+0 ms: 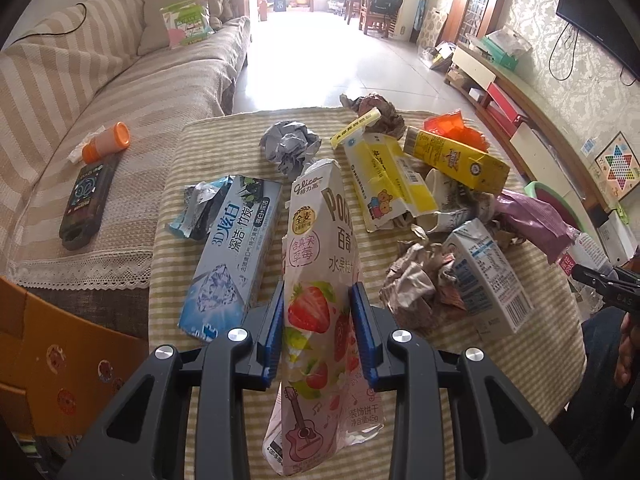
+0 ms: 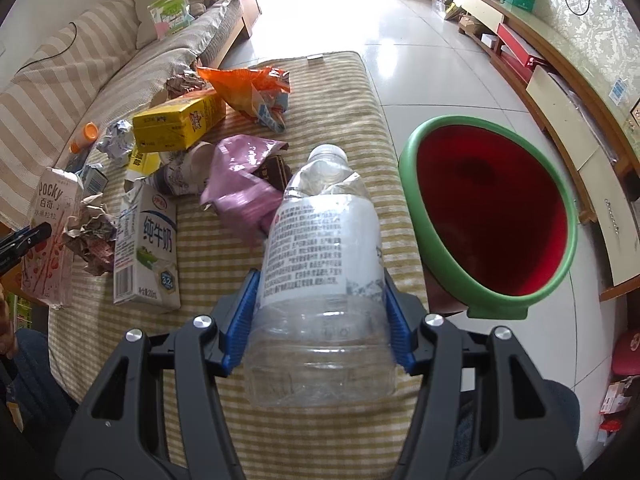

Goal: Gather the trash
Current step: 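Carry the bottle and Pocky box over the green-rimmed bin and open both tools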

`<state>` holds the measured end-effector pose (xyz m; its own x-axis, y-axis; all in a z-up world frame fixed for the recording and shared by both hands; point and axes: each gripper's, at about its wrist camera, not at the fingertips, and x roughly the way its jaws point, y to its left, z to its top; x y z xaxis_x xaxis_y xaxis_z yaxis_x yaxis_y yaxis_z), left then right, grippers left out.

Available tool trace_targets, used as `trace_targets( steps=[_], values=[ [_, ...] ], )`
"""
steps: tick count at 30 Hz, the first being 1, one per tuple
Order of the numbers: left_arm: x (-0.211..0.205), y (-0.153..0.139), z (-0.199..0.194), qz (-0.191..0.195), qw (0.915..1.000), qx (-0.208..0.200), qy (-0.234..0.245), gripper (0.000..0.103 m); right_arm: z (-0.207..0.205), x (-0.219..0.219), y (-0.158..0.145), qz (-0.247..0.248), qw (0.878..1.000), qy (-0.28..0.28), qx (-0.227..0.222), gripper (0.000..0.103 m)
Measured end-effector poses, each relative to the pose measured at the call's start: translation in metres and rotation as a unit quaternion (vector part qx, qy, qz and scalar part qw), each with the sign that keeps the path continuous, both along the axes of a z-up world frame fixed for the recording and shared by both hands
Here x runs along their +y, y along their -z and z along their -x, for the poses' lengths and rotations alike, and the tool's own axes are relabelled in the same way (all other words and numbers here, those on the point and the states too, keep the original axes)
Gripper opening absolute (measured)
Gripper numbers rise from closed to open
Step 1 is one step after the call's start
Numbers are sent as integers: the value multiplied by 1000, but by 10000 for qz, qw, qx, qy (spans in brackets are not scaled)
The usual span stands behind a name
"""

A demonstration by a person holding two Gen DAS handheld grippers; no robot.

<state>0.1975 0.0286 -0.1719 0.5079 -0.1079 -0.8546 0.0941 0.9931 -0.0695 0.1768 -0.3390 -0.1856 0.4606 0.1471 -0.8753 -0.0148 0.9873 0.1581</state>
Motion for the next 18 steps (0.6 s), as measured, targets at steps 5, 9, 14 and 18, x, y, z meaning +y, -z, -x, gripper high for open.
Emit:
trace_targets(
  steps=[5, 9, 14, 18],
  values=[
    [6, -17, 17, 142, 9997, -177, -74, 29, 15, -1, -17, -51, 9998, 17, -173, 56],
    [10, -36, 31, 248, 9988, -390, -140, 29, 24, 0, -33, -108, 9993, 3, -351, 56],
    [16, -59, 43, 320, 9970, -658, -243, 29, 33, 2, -52, -215, 9980, -12, -589, 56],
    [16, -73, 47, 447, 9954, -802, -266, 29, 34, 4, -64, -321, 9965, -47, -765, 56]
  ],
)
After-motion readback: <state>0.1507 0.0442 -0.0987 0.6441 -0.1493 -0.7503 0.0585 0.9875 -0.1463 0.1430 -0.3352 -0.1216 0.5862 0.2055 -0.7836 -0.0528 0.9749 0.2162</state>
